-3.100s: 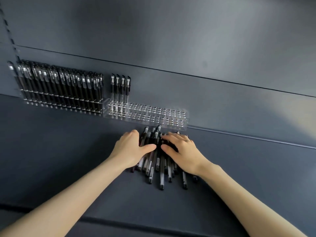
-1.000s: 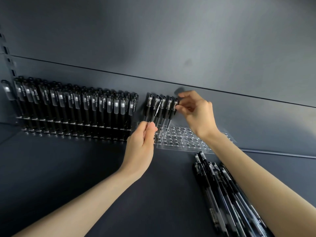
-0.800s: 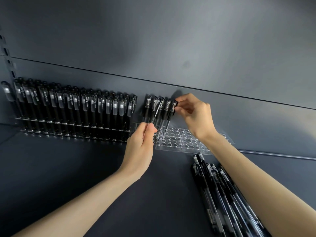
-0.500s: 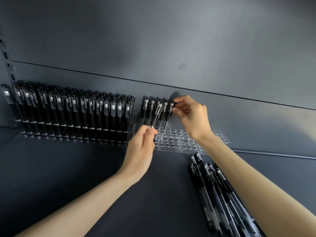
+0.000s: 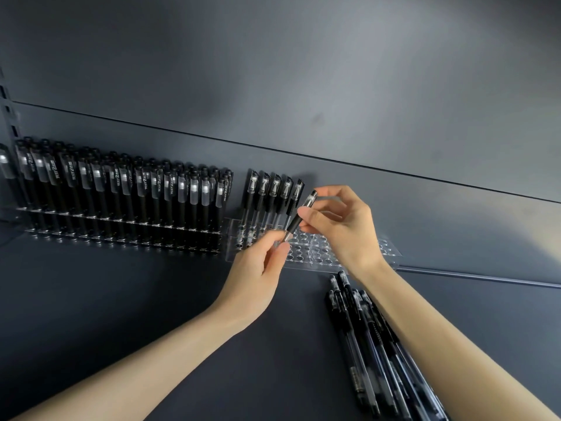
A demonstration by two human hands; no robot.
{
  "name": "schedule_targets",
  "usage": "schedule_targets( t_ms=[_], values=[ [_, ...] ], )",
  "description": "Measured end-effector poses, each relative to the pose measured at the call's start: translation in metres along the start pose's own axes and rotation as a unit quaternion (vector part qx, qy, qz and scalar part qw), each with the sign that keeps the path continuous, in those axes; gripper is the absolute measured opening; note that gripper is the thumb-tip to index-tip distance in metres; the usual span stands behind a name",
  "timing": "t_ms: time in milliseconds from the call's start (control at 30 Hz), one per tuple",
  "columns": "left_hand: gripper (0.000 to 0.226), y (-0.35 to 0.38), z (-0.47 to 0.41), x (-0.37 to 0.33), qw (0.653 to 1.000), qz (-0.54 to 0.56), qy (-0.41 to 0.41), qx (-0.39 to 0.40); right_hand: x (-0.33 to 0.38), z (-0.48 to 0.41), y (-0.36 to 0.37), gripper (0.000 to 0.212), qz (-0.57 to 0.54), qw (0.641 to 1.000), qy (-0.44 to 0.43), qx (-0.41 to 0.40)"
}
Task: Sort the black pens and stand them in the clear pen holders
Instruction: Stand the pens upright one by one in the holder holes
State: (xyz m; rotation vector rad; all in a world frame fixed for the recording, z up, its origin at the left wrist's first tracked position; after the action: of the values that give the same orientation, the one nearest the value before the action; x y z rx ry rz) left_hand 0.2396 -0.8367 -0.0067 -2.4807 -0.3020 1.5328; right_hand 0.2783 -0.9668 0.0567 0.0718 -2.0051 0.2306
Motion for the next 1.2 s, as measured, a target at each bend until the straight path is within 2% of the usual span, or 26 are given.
schedule_targets(
  t_ms=[167, 333, 400, 467, 567, 667, 800, 1200],
  values=[
    [0.014, 0.003, -0.004, 0.007, 0.999, 0.019, -0.022, 0.021, -0.001, -0.002, -0.004, 0.027, 0.009, 1.0, 0.001, 0.006],
    [0.019, 0.003, -0.005, 0.008, 0.997, 0.036, -0.044, 0.047, 0.006, -0.005, 0.002, 0.035, 0.063, 0.996, -0.036, 0.058],
    [0.023, 0.0, -0.006, 0.011, 0.998, -0.031, -0.036, 0.032, 0.01, -0.009, -0.004, 0.036, 0.074, 0.996, -0.049, 0.031],
    [0.032, -0.009, -0.007, 0.012, 0.985, -0.174, 0.01, -0.009, 0.018, -0.015, -0.019, 0.037, 0.095, 0.993, -0.068, -0.034],
    [0.044, -0.011, -0.005, 0.009, 0.919, -0.383, 0.088, -0.027, 0.032, -0.025, -0.038, 0.034, 0.152, 0.976, -0.107, -0.113],
    [0.047, -0.005, -0.005, 0.012, 0.884, -0.458, 0.089, -0.011, 0.034, -0.032, -0.038, 0.03, 0.192, 0.965, -0.129, -0.127],
    [0.048, -0.001, -0.006, 0.017, 0.87, -0.485, 0.091, 0.006, 0.026, -0.037, -0.033, 0.03, 0.206, 0.962, -0.136, -0.116],
    [0.048, 0.0, -0.007, 0.017, 0.866, -0.494, 0.068, 0.03, -0.009, -0.045, -0.014, 0.027, 0.267, 0.959, -0.095, -0.029]
  ],
)
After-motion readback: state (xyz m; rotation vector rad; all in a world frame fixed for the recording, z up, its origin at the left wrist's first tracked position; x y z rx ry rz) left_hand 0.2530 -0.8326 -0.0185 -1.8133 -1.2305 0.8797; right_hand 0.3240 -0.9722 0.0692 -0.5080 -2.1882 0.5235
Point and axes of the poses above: each hand's wrist, its own z-axis away from the middle knuckle, its own y-axis out of the palm, x = y × z, the point moved 8 cm from there along -z, towards the middle knuckle, and after that the axes turned 5 degrees about x, right-handed, at the moved point
